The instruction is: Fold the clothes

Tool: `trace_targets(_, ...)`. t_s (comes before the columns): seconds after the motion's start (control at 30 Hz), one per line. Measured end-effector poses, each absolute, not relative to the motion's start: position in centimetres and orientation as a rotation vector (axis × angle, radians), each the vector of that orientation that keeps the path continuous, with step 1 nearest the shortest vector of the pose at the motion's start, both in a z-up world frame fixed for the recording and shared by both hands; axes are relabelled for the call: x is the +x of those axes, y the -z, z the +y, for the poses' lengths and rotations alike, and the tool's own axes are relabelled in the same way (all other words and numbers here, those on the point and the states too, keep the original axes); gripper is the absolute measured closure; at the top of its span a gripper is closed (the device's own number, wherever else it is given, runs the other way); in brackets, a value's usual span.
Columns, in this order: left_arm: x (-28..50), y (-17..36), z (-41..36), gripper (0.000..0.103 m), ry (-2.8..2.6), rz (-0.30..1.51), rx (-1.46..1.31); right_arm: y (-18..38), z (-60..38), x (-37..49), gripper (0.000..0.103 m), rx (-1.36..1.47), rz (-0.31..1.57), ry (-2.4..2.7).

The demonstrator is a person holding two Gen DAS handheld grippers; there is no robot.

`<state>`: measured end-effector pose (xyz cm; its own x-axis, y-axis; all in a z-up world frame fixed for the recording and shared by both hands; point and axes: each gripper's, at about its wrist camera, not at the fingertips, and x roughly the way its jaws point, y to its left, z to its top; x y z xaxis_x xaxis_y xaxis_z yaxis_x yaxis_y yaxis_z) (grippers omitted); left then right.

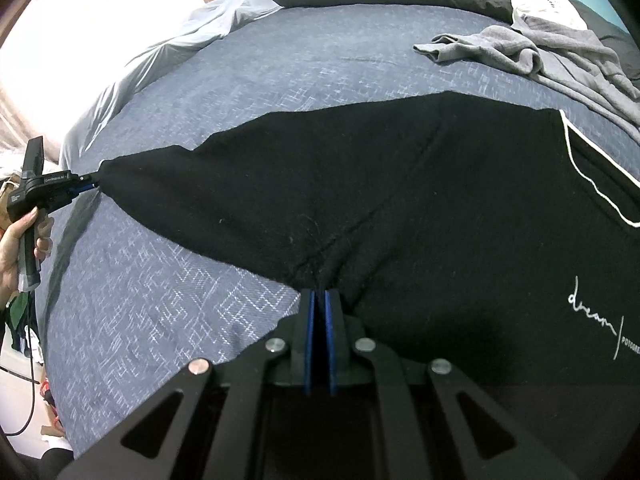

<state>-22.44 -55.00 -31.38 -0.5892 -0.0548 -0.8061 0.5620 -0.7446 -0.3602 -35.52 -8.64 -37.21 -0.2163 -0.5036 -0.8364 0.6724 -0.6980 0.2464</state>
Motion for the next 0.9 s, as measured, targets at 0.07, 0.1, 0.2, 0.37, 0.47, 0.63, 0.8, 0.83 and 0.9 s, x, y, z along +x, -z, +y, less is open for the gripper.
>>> trace_targets(0.07, -22.4, 30.8, -55.0, 0.097, 2.365, 0.842, 1.180, 37.2, -8.6, -35.5, 0.098, 1.273, 0.216, 1.980)
trace_targets(0.1, -22.3, 30.4, -54.9, 0.097, 2.366, 0.837, 1.188, 37.1, -8.6, -35.5, 0.098, 1.273, 0.216, 1.979)
trace_targets(0.2, -21.9, 30.0, -54.6, 0.098, 2.359, 0.818, 1.233, 37.1, -8.6, -35.6, 0.098, 1.275, 0.214, 1.979)
trace_targets(0.37, -21.3, 31.9, -54.8, 0.097, 2.286, 0.816, 1.318, 37.2, -8.5, -35.8, 0.098, 1.287, 0.183, 1.984)
trace_targets(0.47, -21.6, 33.0, -55.1, 0.097, 2.274, 0.826, 1.297, 37.1, -8.4, -35.9, 0.098, 1.300, 0.156, 1.986)
trace_targets(0.63, -21.6, 33.1, -54.7, 0.094, 2.265, 0.821, 1.276, 36.4, -7.8, -35.9, 0.091, 1.312, 0.109, 1.987)
trace_targets(0.8, -20.0, 31.2, -53.7, 0.095, 2.252, 0.801, 1.232, 35.2, -5.2, -36.0, 0.070, 1.320, 0.002, 2.003)
trace_targets(0.83, -19.6, 30.8, -53.4, 0.095, 2.253, 0.799, 1.220, 34.7, -4.1, -35.8, 0.069, 1.318, -0.033, 2.002)
trace_targets(0.9, -18.9, 29.6, -52.7, 0.095, 2.264, 0.795, 1.204, 33.8, -2.6, -35.4, 0.069, 1.308, -0.058, 2.012)
